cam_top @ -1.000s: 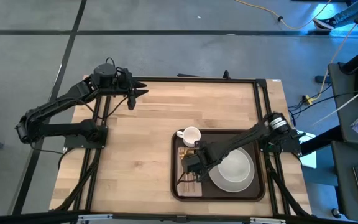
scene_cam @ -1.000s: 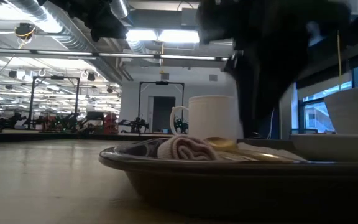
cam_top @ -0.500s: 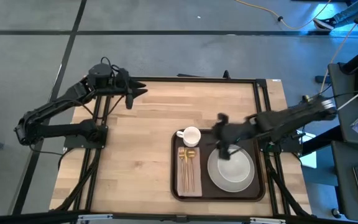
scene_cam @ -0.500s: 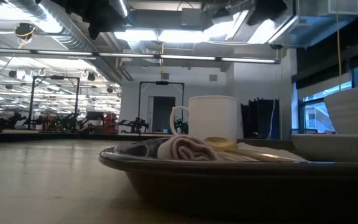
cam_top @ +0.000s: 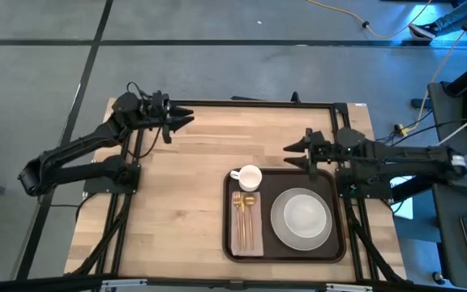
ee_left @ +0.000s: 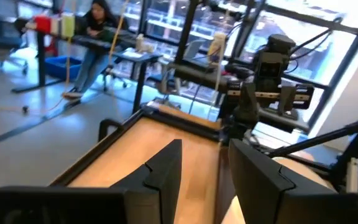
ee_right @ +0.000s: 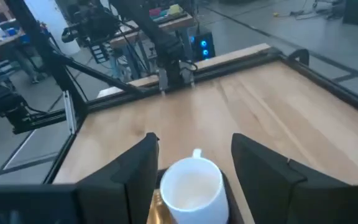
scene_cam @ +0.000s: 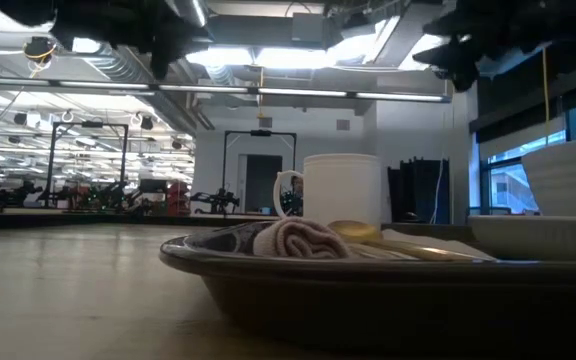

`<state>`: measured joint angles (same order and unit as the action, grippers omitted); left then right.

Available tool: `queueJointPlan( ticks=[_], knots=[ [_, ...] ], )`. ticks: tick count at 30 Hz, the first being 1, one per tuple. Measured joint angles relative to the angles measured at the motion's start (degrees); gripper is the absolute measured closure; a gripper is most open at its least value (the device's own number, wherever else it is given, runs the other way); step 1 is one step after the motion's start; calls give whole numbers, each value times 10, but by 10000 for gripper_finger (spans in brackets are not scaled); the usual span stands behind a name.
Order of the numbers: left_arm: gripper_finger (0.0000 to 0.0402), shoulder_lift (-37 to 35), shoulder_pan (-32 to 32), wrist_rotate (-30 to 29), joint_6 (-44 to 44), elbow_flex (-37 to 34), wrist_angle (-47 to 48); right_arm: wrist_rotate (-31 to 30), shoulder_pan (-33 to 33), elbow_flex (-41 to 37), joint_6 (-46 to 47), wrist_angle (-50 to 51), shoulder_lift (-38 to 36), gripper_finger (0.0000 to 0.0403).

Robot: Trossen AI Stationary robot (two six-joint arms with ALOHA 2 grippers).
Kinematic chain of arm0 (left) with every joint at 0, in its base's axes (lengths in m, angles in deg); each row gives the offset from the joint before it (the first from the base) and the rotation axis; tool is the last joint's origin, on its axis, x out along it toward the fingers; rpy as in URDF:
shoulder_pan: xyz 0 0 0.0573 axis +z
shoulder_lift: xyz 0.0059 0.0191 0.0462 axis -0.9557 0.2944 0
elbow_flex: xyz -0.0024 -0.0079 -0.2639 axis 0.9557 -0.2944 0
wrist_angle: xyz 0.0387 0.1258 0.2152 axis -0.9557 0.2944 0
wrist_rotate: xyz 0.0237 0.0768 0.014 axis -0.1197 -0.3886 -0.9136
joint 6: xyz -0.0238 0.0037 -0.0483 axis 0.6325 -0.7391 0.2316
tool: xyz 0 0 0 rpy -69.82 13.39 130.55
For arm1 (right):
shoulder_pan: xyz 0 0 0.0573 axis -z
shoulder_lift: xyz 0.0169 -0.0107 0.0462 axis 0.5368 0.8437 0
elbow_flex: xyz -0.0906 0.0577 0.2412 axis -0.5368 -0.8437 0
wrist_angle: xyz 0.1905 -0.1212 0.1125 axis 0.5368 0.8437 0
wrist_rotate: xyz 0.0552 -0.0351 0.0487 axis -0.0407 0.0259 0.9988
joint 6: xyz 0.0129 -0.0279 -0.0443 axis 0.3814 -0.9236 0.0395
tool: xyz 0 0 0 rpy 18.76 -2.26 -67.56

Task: Set up tray
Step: Return to Home Position

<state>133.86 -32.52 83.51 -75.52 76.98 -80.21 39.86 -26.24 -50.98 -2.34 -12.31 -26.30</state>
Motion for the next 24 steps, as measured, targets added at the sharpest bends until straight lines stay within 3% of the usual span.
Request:
queueJointPlan(
  ticks=[4, 10, 14, 20, 24],
  knots=[
    [274, -3, 23, 6, 13, -41, -40, 52, 60, -30, -1, -22, -24, 198],
    [274, -44, 70, 44, 61, -99, -86, 54, 135, -53, -9, -18, -86, 198],
    [274, -99, 91, 34, 62, -135, -86, 54, 165, -78, 14, -2, -150, 199],
    [274, -161, 98, 29, 58, -188, -104, -2, 176, -122, 29, -8, -230, 199],
    [274, -196, 98, -25, 61, -232, -109, -23, 176, -149, 31, -4, -263, 199]
  ],
)
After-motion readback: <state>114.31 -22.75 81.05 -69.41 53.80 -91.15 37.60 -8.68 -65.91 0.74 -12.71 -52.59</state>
